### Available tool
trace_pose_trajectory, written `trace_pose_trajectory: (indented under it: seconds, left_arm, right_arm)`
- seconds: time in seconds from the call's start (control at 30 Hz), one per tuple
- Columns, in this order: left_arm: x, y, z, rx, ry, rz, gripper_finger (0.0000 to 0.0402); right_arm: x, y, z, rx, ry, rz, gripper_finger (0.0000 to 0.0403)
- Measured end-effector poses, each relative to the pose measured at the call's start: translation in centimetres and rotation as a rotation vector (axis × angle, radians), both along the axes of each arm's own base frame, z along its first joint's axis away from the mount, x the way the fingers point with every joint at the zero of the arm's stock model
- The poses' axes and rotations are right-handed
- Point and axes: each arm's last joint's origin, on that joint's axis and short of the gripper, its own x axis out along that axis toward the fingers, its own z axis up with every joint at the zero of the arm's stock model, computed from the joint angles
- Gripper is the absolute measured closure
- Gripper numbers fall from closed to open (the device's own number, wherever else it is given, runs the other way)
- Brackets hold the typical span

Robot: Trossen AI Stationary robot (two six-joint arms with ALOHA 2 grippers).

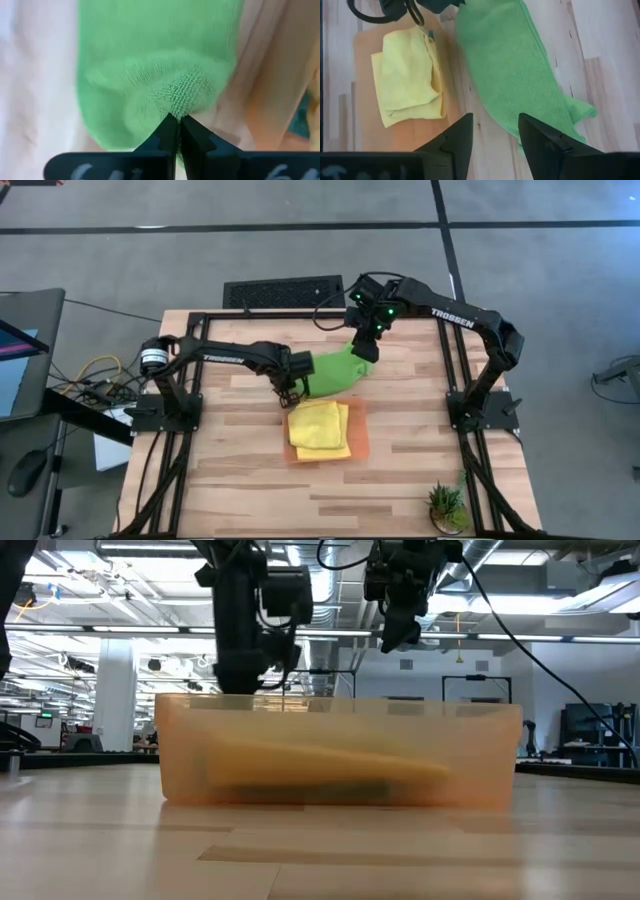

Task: Fold microfiber towels
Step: Fold the green towel

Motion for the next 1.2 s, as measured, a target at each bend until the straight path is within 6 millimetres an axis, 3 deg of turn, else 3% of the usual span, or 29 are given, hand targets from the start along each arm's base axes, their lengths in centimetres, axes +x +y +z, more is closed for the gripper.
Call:
trace_pose_trajectory:
  seconds: [0.33, 0.5, 0.67, 0.93, 1.2]
  left_arm:
    - [2.0, 2.3, 2.5, 0.038, -0.157, -0.107, 0.0401]
    - [3.8, 3.4, 1.4, 0.048, -0.147, -0.118, 0.0401]
    - [6.8, 4.9, 1.8, 0.07, -0.167, -0.148, 0.0401]
    - [11.3, 6.3, 4.2, 0.134, -0.241, -0.267, 0.0401]
    - [14.8, 7.3, 2.6, 0.152, -0.248, -0.31, 0.0401]
  right_arm:
    - [-0.7, -0.8, 0.1, -0.031, 0.03, -0.034, 0.0221]
    - [-2.1, -1.0, 1.2, -0.095, 0.033, -0.067, 0.0221]
    - [-3.2, -0.9, 2.1, -0.155, 0.06, -0.061, 0.0221]
    - [-4.3, -0.8, 2.7, -0.196, 0.09, -0.068, 0.0221]
    - [-6.0, -0.6, 4.1, -0.229, 0.069, -0.093, 0.0221]
